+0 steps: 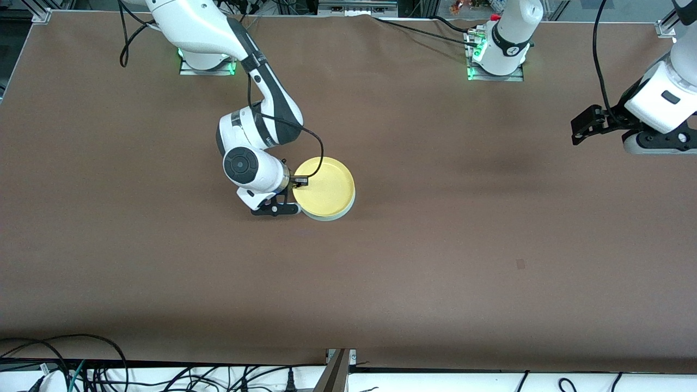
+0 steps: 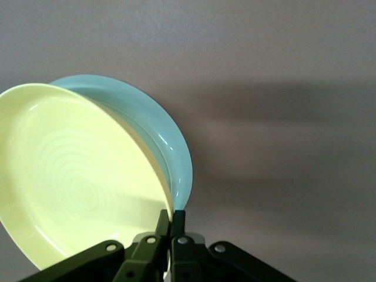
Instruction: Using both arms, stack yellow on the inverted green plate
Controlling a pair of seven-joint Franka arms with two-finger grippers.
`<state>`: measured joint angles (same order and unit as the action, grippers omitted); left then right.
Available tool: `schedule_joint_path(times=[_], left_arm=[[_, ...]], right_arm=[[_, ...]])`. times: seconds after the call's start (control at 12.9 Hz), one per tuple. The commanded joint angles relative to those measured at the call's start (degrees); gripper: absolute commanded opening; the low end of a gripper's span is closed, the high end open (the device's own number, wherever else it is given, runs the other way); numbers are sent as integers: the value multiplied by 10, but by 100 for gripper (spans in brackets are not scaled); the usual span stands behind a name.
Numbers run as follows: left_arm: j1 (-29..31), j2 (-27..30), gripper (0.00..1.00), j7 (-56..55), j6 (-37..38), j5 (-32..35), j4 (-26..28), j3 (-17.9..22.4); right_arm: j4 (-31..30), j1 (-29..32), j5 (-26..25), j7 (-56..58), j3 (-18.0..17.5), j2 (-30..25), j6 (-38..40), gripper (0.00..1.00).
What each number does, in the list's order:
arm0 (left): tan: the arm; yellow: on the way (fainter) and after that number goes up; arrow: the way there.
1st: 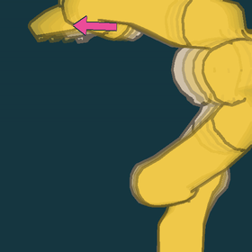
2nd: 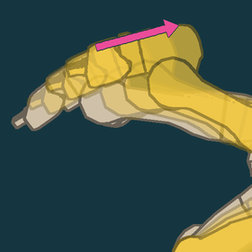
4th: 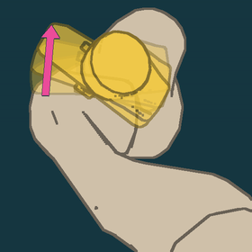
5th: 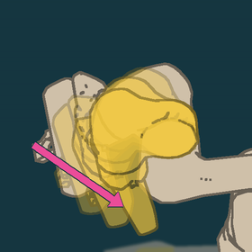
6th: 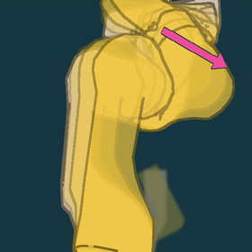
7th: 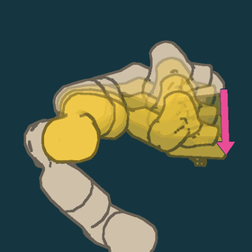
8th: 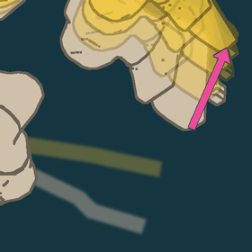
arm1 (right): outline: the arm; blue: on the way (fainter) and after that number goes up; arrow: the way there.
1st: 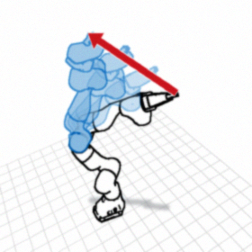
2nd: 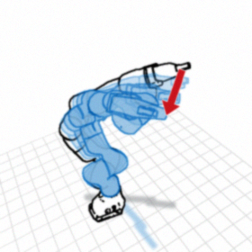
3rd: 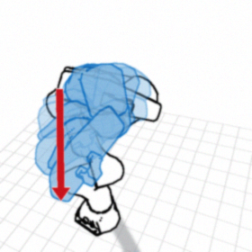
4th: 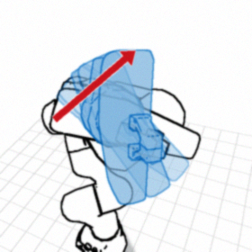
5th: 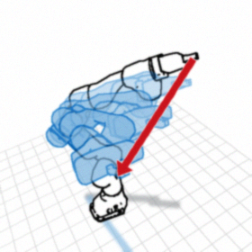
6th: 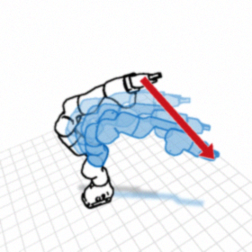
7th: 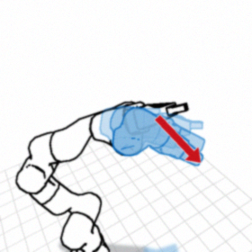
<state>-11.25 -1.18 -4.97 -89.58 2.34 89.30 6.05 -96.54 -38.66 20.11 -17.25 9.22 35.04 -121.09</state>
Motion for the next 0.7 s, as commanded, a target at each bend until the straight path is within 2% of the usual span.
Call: schedule_joint_path(times=[0.0,0.08,0.23,0.46,0.62], left_arm=[[-7,7,100,26,27,6,-11,3],[-8,7,100,41,29,5,-11,1],[-9,9,100,54,34,-2,-12,0],[-5,12,100,72,36,-10,-12,1],[-3,12,100,73,36,-16,-18,3]], right_arm=[[-6,-3,15,15,1,5,-11,0],[-4,-3,15,12,1,9,-14,0],[-1,-3,21,4,2,17,-15,99],[10,-1,13,11,8,1,-9,100],[16,-1,-6,11,50,-30,13,100]])
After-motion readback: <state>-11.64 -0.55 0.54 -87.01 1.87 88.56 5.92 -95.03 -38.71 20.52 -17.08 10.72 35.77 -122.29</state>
